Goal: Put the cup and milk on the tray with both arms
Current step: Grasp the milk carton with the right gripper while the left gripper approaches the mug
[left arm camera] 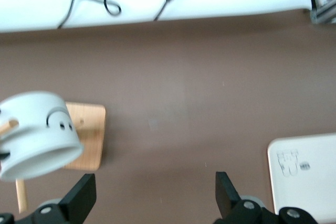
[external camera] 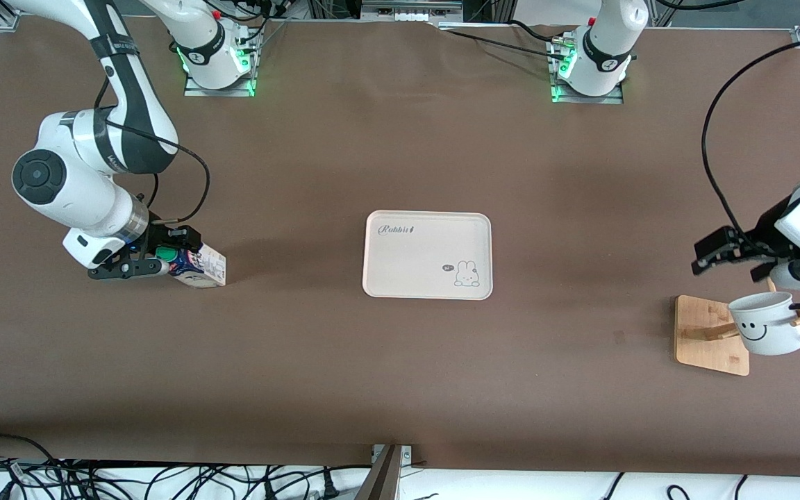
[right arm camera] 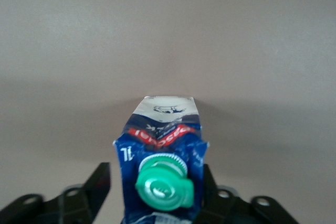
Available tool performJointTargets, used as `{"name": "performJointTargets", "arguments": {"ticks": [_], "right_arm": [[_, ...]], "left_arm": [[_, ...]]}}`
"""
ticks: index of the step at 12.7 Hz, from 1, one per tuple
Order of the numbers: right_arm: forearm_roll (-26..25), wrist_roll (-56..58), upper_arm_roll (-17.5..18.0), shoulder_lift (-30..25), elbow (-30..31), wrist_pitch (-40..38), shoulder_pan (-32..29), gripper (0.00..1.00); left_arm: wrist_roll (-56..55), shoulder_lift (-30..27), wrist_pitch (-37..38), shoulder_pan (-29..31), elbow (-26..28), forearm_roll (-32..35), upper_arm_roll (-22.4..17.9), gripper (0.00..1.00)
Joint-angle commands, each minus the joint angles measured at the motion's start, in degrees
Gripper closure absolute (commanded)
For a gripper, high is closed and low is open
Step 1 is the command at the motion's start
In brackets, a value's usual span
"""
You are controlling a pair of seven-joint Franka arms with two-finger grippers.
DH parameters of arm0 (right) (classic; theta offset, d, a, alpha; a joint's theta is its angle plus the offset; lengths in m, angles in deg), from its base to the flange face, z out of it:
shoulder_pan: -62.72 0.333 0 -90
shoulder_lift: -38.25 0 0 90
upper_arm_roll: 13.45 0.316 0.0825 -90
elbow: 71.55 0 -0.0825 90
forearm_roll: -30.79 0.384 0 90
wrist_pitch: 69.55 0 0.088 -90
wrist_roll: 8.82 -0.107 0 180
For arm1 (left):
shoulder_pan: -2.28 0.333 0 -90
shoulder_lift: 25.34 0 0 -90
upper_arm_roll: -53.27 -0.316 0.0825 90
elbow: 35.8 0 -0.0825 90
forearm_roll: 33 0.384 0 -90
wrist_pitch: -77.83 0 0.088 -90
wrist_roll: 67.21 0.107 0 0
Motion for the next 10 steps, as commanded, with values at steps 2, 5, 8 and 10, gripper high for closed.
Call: {"name": "performJointTargets", "arguments": {"ticks": [2,5,8,10], "right_arm": [[-0.6,-1.4,0.2,-0.9,-0.5,0.0,1.3,0.62],[0.0,-10.1,0.2,-0.4,-7.8,-6.9,7.4,0.61],[4.3,-22.3,0.1,7.0,-20.4,-11.2,18.2,0.61],[6.3,-30.5,0.1,11.7,-25.5,-10.4,25.6,0.61]], "left_arm": [[1.4,-4.6,-20.7,-0.5,13.7,-1.6,-0.1,0.00],[1.2,-9.9,-38.8,-2.4,28.2,-1.6,-0.4,0.00],[0.7,-14.6,-42.7,-2.4,35.4,-1.6,-0.4,0.00],[0.6,-16.5,-43.1,-1.5,37.4,-1.6,-0.4,0.00]]}}
